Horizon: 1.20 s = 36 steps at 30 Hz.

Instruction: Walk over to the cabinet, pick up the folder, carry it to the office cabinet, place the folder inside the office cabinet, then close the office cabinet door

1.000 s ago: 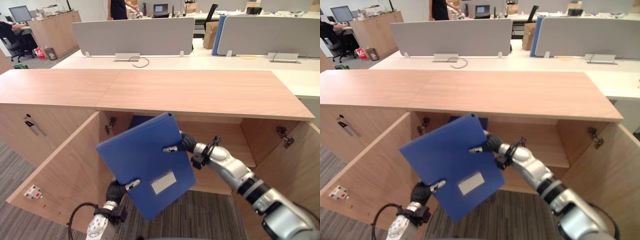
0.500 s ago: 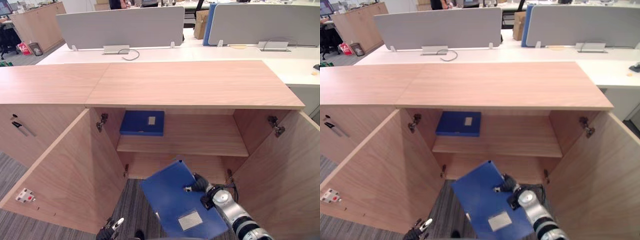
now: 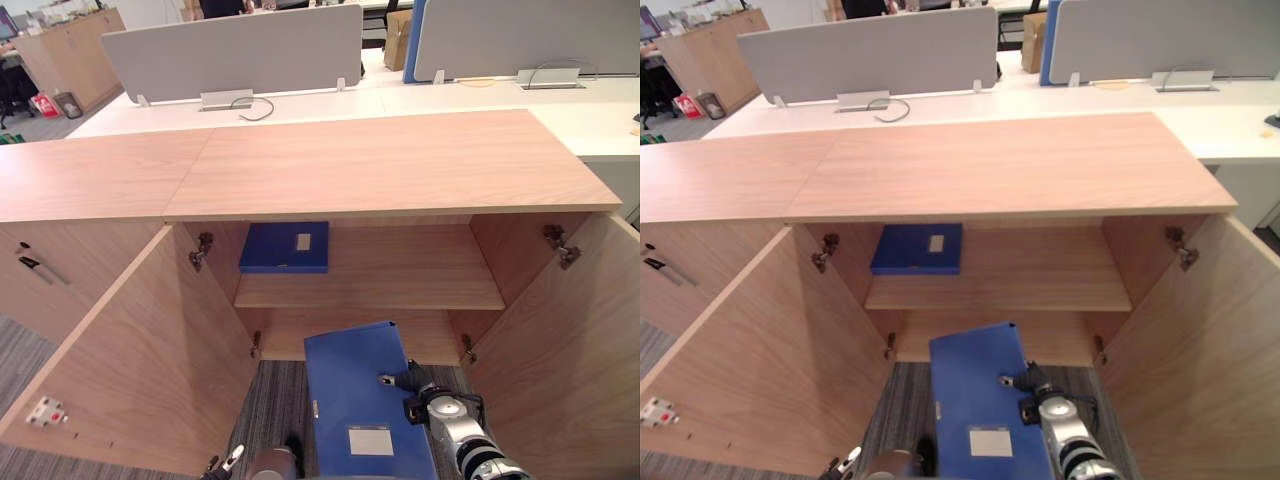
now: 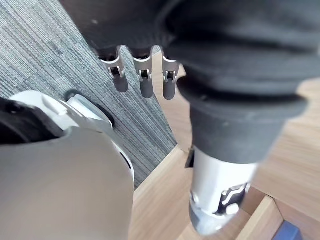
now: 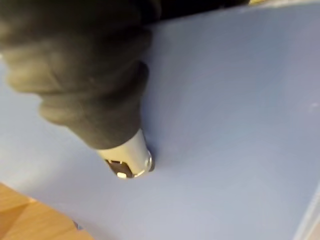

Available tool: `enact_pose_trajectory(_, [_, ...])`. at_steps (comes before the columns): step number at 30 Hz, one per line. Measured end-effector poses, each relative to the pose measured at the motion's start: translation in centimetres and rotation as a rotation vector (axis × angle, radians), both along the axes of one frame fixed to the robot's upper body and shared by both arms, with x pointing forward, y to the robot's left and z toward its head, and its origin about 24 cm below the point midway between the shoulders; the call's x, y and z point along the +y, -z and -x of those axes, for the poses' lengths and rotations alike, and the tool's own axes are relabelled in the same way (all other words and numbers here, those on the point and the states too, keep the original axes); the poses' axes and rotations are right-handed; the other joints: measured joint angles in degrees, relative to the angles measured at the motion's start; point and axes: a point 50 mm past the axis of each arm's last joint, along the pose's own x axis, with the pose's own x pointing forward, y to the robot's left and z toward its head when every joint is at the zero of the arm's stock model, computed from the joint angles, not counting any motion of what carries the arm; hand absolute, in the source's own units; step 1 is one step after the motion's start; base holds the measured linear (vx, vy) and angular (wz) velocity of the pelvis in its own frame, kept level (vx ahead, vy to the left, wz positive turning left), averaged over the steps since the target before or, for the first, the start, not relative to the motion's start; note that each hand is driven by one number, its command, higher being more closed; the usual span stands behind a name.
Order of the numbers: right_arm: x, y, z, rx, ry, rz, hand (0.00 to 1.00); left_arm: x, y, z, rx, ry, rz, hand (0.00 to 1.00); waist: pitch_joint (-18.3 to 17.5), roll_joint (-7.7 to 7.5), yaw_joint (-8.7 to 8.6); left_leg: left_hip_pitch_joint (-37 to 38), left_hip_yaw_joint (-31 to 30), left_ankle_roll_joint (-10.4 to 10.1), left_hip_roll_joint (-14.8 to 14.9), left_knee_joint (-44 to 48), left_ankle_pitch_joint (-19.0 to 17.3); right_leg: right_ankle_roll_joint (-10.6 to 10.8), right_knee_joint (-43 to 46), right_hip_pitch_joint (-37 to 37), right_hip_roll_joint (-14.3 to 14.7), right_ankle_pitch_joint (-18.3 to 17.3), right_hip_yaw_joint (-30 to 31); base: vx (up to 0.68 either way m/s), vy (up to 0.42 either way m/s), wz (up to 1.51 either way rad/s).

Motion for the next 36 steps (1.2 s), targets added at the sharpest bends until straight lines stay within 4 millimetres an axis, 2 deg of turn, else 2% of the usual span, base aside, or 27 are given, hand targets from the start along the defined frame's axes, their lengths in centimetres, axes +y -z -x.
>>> enact_pose_trajectory(2, [1.1,0.1,-0.2,0.005,0.038,-0.063,1.00,0.7,0.0,-0.1,0.010,-0.008,-0.027,0.00,0.0,-2.46,0.20,0.4,1.8,0.9,-2.2,-1.2,-1.3,0.9,-3.1,0.9,-1.9,1.2,1.3,0.23,0.218,-0.26])
enact_pose_trajectory(4, [1.5,0.3,-0.1,0.021,0.051,-0.083,1.00,0.7,0.1,-0.2,0.024,-0.002,-0.032,0.00,0.1,-2.46,0.21,1.4,2.9,2.0,-4.0,-1.6,-1.8,1.5,-3.6,1.4,-3.8,1.6,1.6,0.18,0.166,-0.13])
enact_pose_trajectory(7, [1.7,0.7,0.1,0.052,0.054,-0.087,1.00,0.4,0.2,0.4,0.051,0.001,-0.039,0.00,-0.7,-1.61,1.42,5.5,5.3,3.2,-6.4,-6.4,-1.8,2.3,-3.0,1.3,-6.4,2.9,3.9,0.15,0.155,-0.34])
enact_pose_trajectory(9, [1.2,0.8,0.1,0.064,0.053,-0.068,1.00,-0.1,0.4,1.1,0.069,-0.007,-0.033,0.00,-1.6,-0.48,2.21,8.2,6.3,3.7,-7.6,-9.6,-1.7,2.4,2.5,-0.9,-7.4,2.9,5.1,0.21,0.201,-0.34])
enact_pose_trajectory(11, [0.9,0.5,-0.3,0.045,0.053,-0.058,1.00,-0.5,0.5,1.7,0.086,-0.001,-0.028,0.00,-2.1,0.58,2.14,11.7,6.4,4.5,-8.2,-11.5,-2.1,2.0,16.6,-6.1,-9.1,3.1,5.7,0.18,0.164,-0.03])
enact_pose_trajectory(12, [0.9,0.4,-0.5,0.036,0.051,-0.058,1.00,-0.5,0.5,1.7,0.089,0.013,-0.032,0.00,-2.0,0.49,1.92,13.4,6.2,5.0,-8.6,-11.8,-2.6,0.5,23.1,-7.9,-10.6,4.1,4.9,0.16,0.117,0.23])
enact_pose_trajectory(13, [1.0,0.2,-0.7,0.028,0.045,-0.062,1.00,-0.6,0.5,1.7,0.092,0.032,-0.037,0.00,-2.0,0.96,1.55,15.2,5.7,5.4,-8.9,-11.9,-3.0,-2.1,28.4,-8.8,-12.3,5.9,2.5,0.19,0.120,0.42])
enact_pose_trajectory(14, [1.3,0.1,-0.9,0.018,0.041,-0.076,1.00,-0.6,0.5,1.7,0.095,0.047,-0.040,0.00,-1.6,1.24,1.20,17.0,4.7,6.0,-8.9,-12.2,-3.6,-2.8,33.9,-9.1,-14.9,5.6,-2.7,0.22,0.113,0.46])
enact_pose_trajectory(15, [1.7,-0.1,-1.1,0.011,0.043,-0.097,1.00,-0.5,0.5,1.7,0.096,0.060,-0.047,0.00,-1.4,1.18,1.13,18.1,3.9,6.1,-8.7,-12.5,-3.6,-2.3,36.0,-10.1,-16.3,3.4,-6.9,0.20,0.056,0.41])
enact_pose_trajectory(17, [2.3,-0.2,-1.2,0.002,0.076,-0.170,1.00,-0.6,0.5,1.3,0.092,0.102,-0.058,0.00,-0.8,1.34,0.42,18.5,1.6,5.9,-7.5,-12.1,-3.7,-1.0,33.8,-11.2,-15.1,-0.1,-9.6,0.12,-0.049,0.50])
enact_pose_trajectory(19, [2.5,0.0,-0.5,0.016,0.137,-0.250,1.00,-0.6,0.4,1.2,0.091,0.121,-0.062,0.00,0.6,1.92,0.21,18.2,-0.1,4.7,-5.9,-9.2,-5.3,-0.1,27.7,-11.7,-13.2,-1.3,-9.5,0.06,-0.162,0.48])
enact_pose_trajectory(21, [3.0,0.2,-0.1,0.023,0.208,-0.342,1.00,0.1,0.4,1.6,0.102,0.134,-0.085,0.00,2.2,0.59,0.49,16.9,-0.4,3.0,-5.4,-3.2,-9.1,-0.1,18.3,-11.7,-12.7,0.7,-8.9,-0.02,-0.192,0.09])
enact_pose_trajectory(22, [3.6,0.0,-0.2,0.015,0.244,-0.409,1.00,0.9,0.3,2.1,0.124,0.140,-0.104,0.00,3.7,-0.98,0.37,15.2,-0.7,1.8,-5.5,2.3,-12.6,2.2,15.7,-11.6,-12.8,4.2,-7.9,-0.04,-0.234,-0.13])
enact_pose_trajectory(23, [3.1,0.3,0.2,0.021,0.295,-0.435,1.00,0.3,0.5,3.0,0.145,0.142,-0.088,0.00,2.8,0.71,0.32,14.1,-0.8,1.0,-3.2,5.9,-14.7,1.8,15.5,-11.5,-10.7,3.6,-8.3,-0.02,-0.221,-0.18])
enact_pose_trajectory(25, [2.4,0.0,0.1,-0.005,0.382,-0.499,1.00,-0.2,0.6,3.8,0.161,0.129,-0.073,0.00,2.7,2.05,0.09,12.8,-0.7,-0.4,-0.4,9.1,-16.6,1.3,15.5,-11.4,-8.2,2.9,-8.5,0.00,-0.160,-0.19])
enact_pose_trajectory(26, [1.9,-0.5,-0.3,-0.040,0.435,-0.549,1.00,-0.3,0.7,4.1,0.167,0.118,-0.068,0.00,2.7,2.35,0.06,11.0,-0.9,-1.2,1.6,11.5,-17.9,0.7,15.5,-11.9,-6.4,2.6,-8.4,-0.01,-0.142,-0.11])
enact_pose_trajectory(29, [1.2,-1.4,-1.2,-0.112,0.498,-0.608,1.00,-0.3,0.7,4.1,0.167,0.107,-0.068,0.00,2.5,2.62,-0.10,9.1,-0.9,-1.8,3.1,14.0,-19.1,0.2,16.6,-13.0,-5.2,2.1,-8.4,0.02,-0.061,-0.08])
enact_pose_trajectory(31, [0.1,-2.0,-1.6,-0.163,0.553,-0.636,1.00,-0.3,0.7,4.0,0.165,0.109,-0.067,0.00,2.6,2.73,-0.46,7.4,-0.9,-1.8,3.2,16.0,-19.9,0.3,18.9,-14.8,-6.0,1.2,-8.5,0.01,-0.009,0.01])
enact_pose_trajectory(33, [-1.0,-2.4,-1.7,-0.203,0.616,-0.667,1.00,-0.3,0.6,3.9,0.165,0.129,-0.075,0.00,2.8,2.75,-0.67,5.7,-1.5,-1.2,2.1,18.0,-20.7,0.7,21.9,-16.7,-7.9,-0.1,-8.4,-0.02,0.029,0.17])
enact_pose_trajectory(36, [-2.6,-3.5,-2.3,-0.292,0.702,-0.726,1.00,-0.4,0.6,3.5,0.151,0.145,-0.081,0.00,3.5,3.01,-1.62,2.2,-2.3,0.0,-0.5,22.1,-22.0,1.5,27.8,-19.9,-12.2,-2.5,-8.3,-0.04,0.064,0.29])
